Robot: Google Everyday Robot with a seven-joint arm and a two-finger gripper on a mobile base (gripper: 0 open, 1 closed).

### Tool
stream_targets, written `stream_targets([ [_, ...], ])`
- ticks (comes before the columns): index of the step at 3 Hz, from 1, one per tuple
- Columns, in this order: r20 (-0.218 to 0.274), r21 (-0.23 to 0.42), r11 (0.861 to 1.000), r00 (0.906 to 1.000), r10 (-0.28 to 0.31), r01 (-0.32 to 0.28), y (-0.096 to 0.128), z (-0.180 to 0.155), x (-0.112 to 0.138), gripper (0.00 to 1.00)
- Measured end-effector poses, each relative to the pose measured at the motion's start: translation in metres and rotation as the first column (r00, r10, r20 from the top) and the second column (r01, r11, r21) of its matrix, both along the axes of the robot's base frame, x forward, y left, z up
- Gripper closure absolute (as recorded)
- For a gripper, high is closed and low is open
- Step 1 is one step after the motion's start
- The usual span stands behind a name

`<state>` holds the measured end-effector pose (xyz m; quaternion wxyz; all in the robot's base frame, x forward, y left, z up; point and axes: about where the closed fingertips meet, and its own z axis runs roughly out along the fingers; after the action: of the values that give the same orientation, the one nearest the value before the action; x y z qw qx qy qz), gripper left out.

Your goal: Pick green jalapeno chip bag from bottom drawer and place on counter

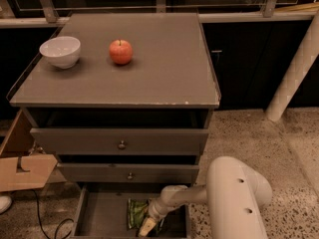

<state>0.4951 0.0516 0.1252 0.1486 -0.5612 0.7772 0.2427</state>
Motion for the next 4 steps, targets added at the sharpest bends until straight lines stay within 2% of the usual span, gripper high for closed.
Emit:
stream_targets([
  [2, 0.000, 0.000, 1.000, 1.0000, 0.000, 0.000, 0.0000, 0.0000, -0.0001, 0.48],
  [3, 0.000, 0.000, 1.000, 1.0000, 0.000, 0.000, 0.0000, 0.0000, -0.0001, 0.79],
  [4, 0.000, 0.000, 1.000, 1.0000, 0.000, 0.000, 0.0002, 0.0000, -0.0001, 1.00],
])
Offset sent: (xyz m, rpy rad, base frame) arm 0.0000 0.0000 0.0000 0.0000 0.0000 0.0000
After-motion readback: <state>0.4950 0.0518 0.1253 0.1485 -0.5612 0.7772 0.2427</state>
